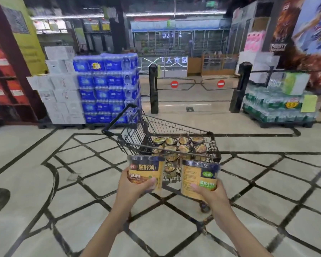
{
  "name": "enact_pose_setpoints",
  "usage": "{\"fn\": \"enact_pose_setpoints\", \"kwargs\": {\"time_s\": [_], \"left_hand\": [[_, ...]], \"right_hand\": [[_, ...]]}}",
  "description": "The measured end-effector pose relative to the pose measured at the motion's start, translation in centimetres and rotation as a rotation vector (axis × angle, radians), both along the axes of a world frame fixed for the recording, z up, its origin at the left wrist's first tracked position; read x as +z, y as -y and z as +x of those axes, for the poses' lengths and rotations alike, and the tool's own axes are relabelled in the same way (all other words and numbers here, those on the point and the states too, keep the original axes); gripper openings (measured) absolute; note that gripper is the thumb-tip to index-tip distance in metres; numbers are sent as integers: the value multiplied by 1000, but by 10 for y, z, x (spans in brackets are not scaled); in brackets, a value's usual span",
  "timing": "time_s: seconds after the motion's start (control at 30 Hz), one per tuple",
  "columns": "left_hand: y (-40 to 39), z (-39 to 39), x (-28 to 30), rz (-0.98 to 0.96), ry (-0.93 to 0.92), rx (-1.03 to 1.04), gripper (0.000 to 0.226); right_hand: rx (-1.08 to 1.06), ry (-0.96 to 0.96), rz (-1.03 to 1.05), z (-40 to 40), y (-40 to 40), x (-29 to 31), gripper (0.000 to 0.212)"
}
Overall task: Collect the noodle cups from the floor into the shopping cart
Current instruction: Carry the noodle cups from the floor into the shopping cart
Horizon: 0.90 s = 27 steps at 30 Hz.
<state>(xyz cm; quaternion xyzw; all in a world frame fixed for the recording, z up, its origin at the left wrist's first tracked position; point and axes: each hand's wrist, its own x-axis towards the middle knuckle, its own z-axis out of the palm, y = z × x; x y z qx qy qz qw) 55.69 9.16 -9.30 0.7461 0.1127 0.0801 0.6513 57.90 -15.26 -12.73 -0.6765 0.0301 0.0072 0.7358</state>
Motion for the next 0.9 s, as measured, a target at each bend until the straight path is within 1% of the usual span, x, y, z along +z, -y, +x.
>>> {"fn": "enact_pose_setpoints", "kwargs": {"time_s": [0.03, 0.07, 0.1, 0.17, 0.23, 0.27, 0.33, 0.43, 0.5, 0.6, 0.67, 0.7, 0.77, 0.83, 0.9], "left_hand": [[-3, 22, 0, -7, -11, 6, 111], [-4, 44, 0, -11, -20, 11, 118], [-6, 67, -1, -10, -30, 18, 119], [-9, 114, -6, -15, -41, 25, 110], [-14, 165, -17, -11, -43, 15, 89], [-16, 192, -21, -7, -49, 7, 83], [-25, 250, -33, -11, -60, -15, 80], [-43, 339, -44, -10, -94, -49, 101], [-52, 391, -49, -1, -122, -92, 104], [-64, 457, -56, 62, -182, -102, 111], [-74, 493, -65, 108, -255, -129, 106], [-79, 509, -71, 111, -293, -152, 101], [-88, 534, -87, 115, -368, -218, 90], [-95, 554, -108, 121, -425, -282, 91], [-101, 571, -128, 145, -471, -303, 97]], "right_hand": [[1, 4, -3, 21, -2, -1, 115], [-1, -3, -10, 43, -3, -3, 121], [1, -11, -8, 65, -5, -6, 122], [4, -19, 2, 110, -11, -13, 117], [2, -22, 24, 159, -17, -23, 115], [-6, -31, 31, 184, -20, -29, 114], [-4, -50, 58, 235, -25, -39, 114], [-2, -125, 66, 312, -36, -49, 124], [-5, -175, 79, 358, -44, -54, 133], [2, -197, 62, 419, -55, -57, 143], [45, -229, 48, 451, -61, -64, 140], [59, -271, 41, 463, -63, -70, 134], [53, -377, -32, 489, -66, -89, 130], [101, -432, -112, 512, -70, -102, 129], [155, -483, -187, 533, -75, -113, 120]]}}
